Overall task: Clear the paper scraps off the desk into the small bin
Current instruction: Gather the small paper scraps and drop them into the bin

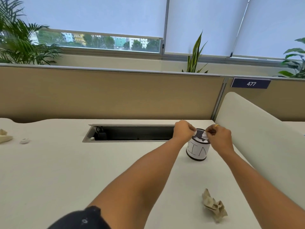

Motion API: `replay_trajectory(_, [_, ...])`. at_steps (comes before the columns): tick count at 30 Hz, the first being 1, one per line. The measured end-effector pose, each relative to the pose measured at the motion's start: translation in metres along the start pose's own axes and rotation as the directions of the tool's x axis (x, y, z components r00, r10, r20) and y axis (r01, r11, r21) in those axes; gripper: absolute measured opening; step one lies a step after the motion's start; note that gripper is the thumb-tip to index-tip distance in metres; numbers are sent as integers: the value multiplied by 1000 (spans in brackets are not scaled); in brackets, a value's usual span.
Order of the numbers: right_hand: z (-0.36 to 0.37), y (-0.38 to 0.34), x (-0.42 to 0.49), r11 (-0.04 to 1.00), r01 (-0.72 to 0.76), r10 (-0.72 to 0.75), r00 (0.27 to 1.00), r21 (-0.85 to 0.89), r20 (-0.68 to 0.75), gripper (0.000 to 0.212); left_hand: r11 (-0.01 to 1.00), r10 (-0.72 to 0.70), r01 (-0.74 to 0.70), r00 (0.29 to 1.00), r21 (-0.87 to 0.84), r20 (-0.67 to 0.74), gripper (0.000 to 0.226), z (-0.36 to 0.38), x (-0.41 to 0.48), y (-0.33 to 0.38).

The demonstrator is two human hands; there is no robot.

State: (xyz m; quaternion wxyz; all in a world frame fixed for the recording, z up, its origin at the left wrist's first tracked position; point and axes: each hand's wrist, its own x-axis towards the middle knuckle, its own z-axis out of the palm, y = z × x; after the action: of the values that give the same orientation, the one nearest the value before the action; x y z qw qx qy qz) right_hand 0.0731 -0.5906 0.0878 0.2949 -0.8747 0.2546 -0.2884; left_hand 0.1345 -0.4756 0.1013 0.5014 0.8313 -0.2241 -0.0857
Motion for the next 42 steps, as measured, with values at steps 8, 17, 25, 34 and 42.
replay_trajectory(8, [11, 10, 15, 999, 7, -5, 1000, -50, 25, 24, 999, -2, -2, 995, 35, 98, 35, 17, 24, 10])
replay_trajectory(17, [14, 12, -4, 1000, 30, -30, 998, 0, -47, 19, 1000, -12, 12, 1000, 14, -8, 33, 4, 14, -14])
replay_trajectory(25, [27, -8, -49, 994, 62, -63, 998, -91, -8, 16, 995, -42, 49, 995, 85, -87, 28, -46, -19, -69])
replay_trajectory(34, [88, -62, -130, 959, 254, -209, 933, -123, 294, 17, 961, -147, 194, 962, 197, -229, 24, -141, -95, -168])
replay_trajectory(42, [155, -127, -223, 903, 415, -307, 802, -109, 512, 22, 909, -236, 336, 903, 247, -359, 26, -255, -187, -260])
